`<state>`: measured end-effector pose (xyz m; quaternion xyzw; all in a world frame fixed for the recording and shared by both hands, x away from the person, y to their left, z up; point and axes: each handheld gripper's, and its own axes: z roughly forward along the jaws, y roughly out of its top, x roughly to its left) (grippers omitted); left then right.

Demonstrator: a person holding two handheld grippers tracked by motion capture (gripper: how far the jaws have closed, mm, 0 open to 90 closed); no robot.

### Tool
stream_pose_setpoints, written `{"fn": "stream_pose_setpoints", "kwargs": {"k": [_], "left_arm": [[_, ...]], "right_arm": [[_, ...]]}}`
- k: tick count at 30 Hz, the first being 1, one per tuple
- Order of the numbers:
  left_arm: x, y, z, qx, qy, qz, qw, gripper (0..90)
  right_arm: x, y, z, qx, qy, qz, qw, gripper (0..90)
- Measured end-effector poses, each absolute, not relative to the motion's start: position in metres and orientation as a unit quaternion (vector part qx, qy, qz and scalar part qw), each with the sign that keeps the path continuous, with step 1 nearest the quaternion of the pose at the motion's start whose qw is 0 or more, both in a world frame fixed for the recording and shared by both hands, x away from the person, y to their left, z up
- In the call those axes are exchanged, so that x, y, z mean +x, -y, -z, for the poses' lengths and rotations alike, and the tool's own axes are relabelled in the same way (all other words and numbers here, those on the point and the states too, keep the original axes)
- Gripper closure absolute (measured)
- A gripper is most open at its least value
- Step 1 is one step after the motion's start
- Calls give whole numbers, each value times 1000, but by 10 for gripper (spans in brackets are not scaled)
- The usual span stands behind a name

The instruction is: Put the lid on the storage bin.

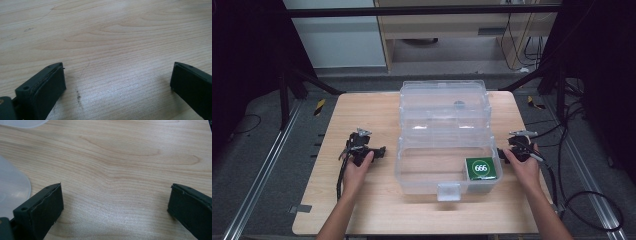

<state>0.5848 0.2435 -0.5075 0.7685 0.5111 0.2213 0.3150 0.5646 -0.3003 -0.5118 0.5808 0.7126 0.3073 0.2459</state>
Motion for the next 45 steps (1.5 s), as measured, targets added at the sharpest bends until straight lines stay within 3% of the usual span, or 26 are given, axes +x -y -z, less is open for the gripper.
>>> {"fn": "stream_pose_setpoints", "kwargs": {"k": [4, 6, 12, 15, 20, 30, 35, 45], "left_arm": [[586, -244, 507, 771, -508, -220, 315, 0], [586, -244, 507, 771, -507, -220, 315, 0], [583, -247, 504, 781, -503, -206, 307, 3], [578, -248, 495, 799, -495, -179, 290, 65], [559, -246, 462, 822, -450, -197, 286, 64], [515, -225, 388, 851, -367, -196, 322, 81], [502, -205, 368, 868, -319, -207, 321, 88], [481, -169, 347, 900, -235, -174, 324, 66]], "right_arm": [[565, 302, 511, 570, -724, -308, 238, 9], [564, 302, 507, 552, -742, -305, 227, 87], [548, 302, 485, 501, -780, -280, 249, 84], [536, 303, 467, 480, -796, -261, 259, 109], [523, 302, 442, 450, -811, -259, 268, 135], [510, 279, 359, 352, -852, -255, 291, 293], [517, 263, 328, 314, -867, -252, 294, 328], [541, 228, 287, 248, -889, -241, 299, 422]]}}
